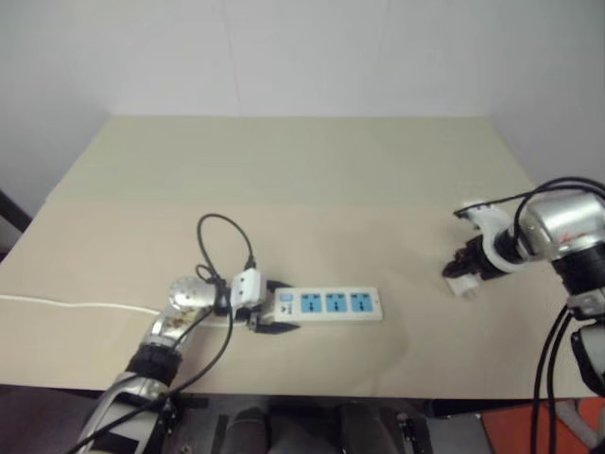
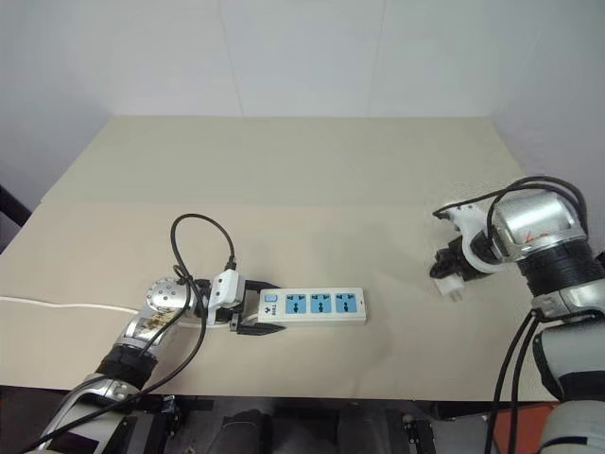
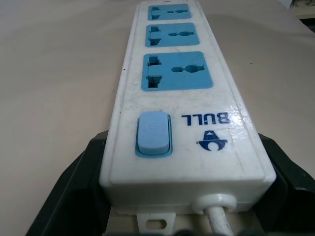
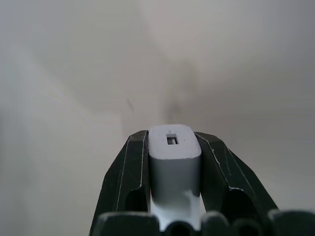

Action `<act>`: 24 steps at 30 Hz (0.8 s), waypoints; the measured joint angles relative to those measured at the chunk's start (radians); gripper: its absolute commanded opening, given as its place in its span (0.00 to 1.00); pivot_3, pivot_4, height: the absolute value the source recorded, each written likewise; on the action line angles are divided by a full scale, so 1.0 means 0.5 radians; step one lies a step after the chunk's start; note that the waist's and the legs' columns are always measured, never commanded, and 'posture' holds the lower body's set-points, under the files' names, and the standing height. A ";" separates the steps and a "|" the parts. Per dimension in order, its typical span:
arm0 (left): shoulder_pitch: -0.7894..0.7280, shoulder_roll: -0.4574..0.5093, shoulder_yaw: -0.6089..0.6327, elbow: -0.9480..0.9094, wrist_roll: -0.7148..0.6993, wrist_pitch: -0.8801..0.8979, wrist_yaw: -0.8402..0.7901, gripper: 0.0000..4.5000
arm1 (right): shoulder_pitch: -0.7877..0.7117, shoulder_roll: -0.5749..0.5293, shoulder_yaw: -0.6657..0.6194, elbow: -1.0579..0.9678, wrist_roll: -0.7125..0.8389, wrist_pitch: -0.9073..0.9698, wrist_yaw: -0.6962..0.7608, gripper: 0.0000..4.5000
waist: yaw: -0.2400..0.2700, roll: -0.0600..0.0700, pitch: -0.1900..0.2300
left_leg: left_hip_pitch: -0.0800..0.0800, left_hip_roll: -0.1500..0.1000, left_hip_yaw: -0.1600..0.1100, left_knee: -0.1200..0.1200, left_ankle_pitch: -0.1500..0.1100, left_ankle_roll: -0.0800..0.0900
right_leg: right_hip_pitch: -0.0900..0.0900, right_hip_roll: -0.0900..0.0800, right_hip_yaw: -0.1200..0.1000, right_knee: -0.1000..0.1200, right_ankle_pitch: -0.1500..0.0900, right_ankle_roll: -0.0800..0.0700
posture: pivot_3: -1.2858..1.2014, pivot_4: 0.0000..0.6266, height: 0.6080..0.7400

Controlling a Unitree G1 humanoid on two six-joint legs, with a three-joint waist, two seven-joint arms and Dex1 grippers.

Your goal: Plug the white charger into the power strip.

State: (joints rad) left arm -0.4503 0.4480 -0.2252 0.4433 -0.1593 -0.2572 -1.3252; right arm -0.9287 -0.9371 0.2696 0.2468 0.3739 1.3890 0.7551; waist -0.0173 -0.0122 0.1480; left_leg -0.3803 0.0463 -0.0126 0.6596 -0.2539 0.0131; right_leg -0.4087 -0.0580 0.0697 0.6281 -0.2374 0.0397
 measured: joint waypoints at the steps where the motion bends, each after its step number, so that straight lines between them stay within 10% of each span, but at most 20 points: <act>1: -0.013 0.000 -0.001 0.015 0.001 0.000 -0.002 0.74 | 0.060 0.030 -0.149 -0.105 0.012 -0.100 -0.024 0.25 | 0.001 0.000 0.000 | 0.000 0.000 -0.001 0.000 0.000 0.000 | 0.001 0.001 0.000 0.000 0.000 0.000 | 0.52 0.24 1.00; 10: -0.101 0.003 -0.002 0.120 0.003 0.004 -0.014 0.74 | 0.699 0.590 -0.822 -0.882 0.291 -1.008 0.021 0.25 | -0.005 -0.002 0.000 | 0.002 0.000 -0.003 0.002 0.000 0.000 | 0.005 0.001 -0.001 0.001 0.001 0.002 | 0.52 0.24 1.00; 24: -0.164 0.003 -0.002 0.167 0.020 0.030 -0.020 0.74 | 0.873 0.930 -0.304 -0.936 0.182 -1.843 0.443 0.25 | -0.004 -0.002 0.000 | 0.005 0.000 -0.003 0.002 0.000 0.000 | 0.007 0.002 -0.001 0.001 0.001 0.001 | 0.52 0.24 1.00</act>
State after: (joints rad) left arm -0.5321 0.4496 -0.2262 0.5265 -0.1491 -0.2419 -1.3350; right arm -0.4921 -0.4722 0.1178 -0.2211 0.4648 0.4674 0.9768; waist -0.0195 -0.0134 0.1481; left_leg -0.3776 0.0463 -0.0142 0.6606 -0.2538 0.0130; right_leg -0.4054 -0.0571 0.0693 0.6287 -0.2370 0.0404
